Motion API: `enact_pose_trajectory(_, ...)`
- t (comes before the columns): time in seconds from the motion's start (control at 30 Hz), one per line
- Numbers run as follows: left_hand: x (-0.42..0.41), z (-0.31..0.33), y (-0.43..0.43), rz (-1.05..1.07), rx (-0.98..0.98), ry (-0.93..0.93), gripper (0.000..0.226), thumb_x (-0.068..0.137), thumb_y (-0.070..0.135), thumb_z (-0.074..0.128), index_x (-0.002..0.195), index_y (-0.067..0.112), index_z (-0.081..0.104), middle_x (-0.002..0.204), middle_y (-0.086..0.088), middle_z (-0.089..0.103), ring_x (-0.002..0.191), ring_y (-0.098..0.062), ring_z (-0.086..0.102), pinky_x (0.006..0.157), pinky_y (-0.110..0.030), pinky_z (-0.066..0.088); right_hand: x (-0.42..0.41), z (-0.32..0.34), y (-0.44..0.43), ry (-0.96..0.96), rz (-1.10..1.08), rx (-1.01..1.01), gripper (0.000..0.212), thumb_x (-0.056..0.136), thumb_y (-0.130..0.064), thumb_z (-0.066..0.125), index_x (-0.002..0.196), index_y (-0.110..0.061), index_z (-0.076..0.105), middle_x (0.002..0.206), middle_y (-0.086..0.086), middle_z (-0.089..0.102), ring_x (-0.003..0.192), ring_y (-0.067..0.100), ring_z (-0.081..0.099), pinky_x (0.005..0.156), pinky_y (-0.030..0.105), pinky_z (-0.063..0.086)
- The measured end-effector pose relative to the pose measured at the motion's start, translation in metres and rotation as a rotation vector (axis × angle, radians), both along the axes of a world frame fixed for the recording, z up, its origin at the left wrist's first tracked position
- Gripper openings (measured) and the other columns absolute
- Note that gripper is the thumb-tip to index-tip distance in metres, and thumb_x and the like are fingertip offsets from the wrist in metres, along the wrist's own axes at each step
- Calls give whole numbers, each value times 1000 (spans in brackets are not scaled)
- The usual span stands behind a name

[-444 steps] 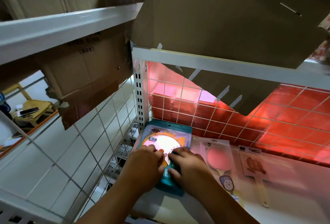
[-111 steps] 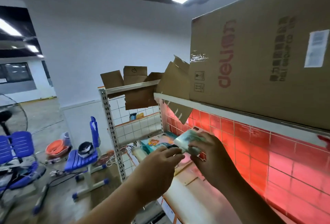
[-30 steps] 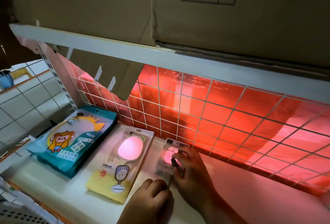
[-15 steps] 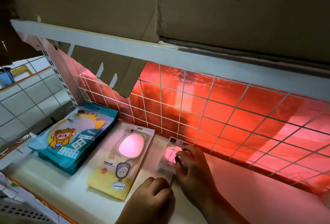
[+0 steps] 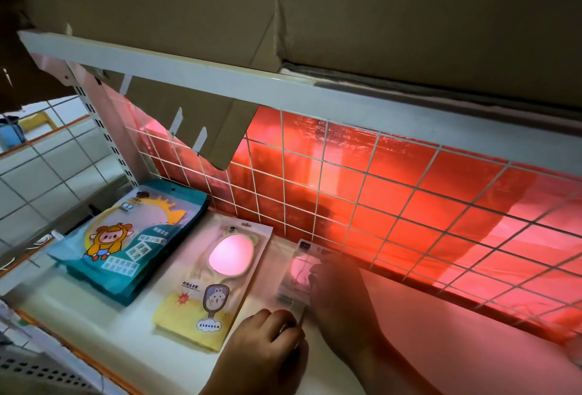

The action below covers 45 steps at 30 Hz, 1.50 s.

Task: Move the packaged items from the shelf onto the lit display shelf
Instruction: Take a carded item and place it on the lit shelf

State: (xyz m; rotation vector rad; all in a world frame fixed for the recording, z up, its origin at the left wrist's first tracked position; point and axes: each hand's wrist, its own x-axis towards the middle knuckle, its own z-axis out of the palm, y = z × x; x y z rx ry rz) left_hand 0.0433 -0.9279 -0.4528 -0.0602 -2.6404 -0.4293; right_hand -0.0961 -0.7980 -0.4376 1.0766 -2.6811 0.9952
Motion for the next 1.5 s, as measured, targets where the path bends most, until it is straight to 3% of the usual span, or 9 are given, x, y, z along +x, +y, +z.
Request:
enact_pose_trajectory(0.23, 3, 9, -14, 63, -29, -9, 34, 84, 50, 70, 108, 25, 72, 104, 4, 70, 89, -19, 64, 72, -37, 53, -1, -1, 0, 24, 2, -7, 20, 88, -20, 67, 107, -24, 68, 118, -12, 50, 114, 8, 45, 95, 20, 40)
enact_pose_trajectory(0.33, 2, 16, -31, 234, -73, -80, 51, 85, 52, 62, 126, 22, 67, 122, -4, 69, 110, -30, 64, 86, -45, 54, -2, -2, -1, 36, -9, -16, 18, 86, -17, 69, 104, -22, 69, 117, -9, 53, 113, 11, 47, 95, 19, 36)
enact_pose_trajectory(0.43, 2, 19, -58, 448, -63, -293, 67, 88, 63, 48, 146, 29, 50, 149, -9, 54, 139, -41, 45, 102, -59, 46, -1, -3, -2, 50, -8, -2, 18, 84, -15, 71, 102, -21, 70, 115, -7, 54, 112, 13, 48, 94, 20, 37)
enact_pose_trajectory(0.53, 6, 9, -80, 484, -11, -414, 72, 91, 70, 30, 156, 39, 33, 164, -3, 31, 152, -35, 23, 116, -55, 30, -2, -5, -2, 53, 1, -2, 20, 83, -13, 72, 102, -21, 70, 115, -7, 54, 111, 14, 49, 93, 21, 39)
enact_pose_trajectory(0.6, 10, 5, -88, 459, 7, -408, 70, 92, 69, 29, 157, 45, 26, 167, 3, 24, 155, -29, 17, 121, -51, 24, -3, -6, -2, 52, -2, -4, 22, 83, -13, 73, 103, -21, 70, 115, -7, 54, 112, 13, 49, 94, 20, 38)
enact_pose_trajectory(0.73, 16, 4, -93, 439, 44, -373, 65, 93, 66, 35, 155, 47, 31, 165, 7, 30, 154, -25, 21, 121, -47, 25, -3, -6, -2, 41, -7, 4, 22, 83, -14, 73, 102, -22, 70, 116, -8, 54, 112, 12, 48, 93, 18, 36)
enact_pose_trajectory(0.97, 16, 0, -101, 403, 13, -395, 64, 91, 64, 40, 153, 46, 38, 161, 5, 37, 150, -28, 31, 116, -49, 32, -3, -5, -2, 40, 1, -43, 21, 81, -11, 72, 99, -22, 69, 114, -8, 53, 111, 14, 49, 94, 23, 40)
enact_pose_trajectory(1.2, 18, 1, -106, 401, 10, -408, 64, 92, 64, 38, 153, 46, 36, 162, 5, 36, 151, -27, 29, 117, -49, 33, -3, -5, -1, 38, 19, -51, 20, 82, -12, 71, 99, -21, 69, 114, -7, 54, 111, 15, 51, 93, 29, 45)
enact_pose_trajectory(1.5, 19, 5, -101, 415, 1, -410, 65, 90, 62, 42, 153, 47, 37, 161, 5, 38, 151, -25, 29, 118, -47, 29, -3, -4, -1, 35, 2, -40, 21, 83, -13, 71, 102, -21, 70, 114, -8, 54, 111, 14, 50, 93, 24, 43)
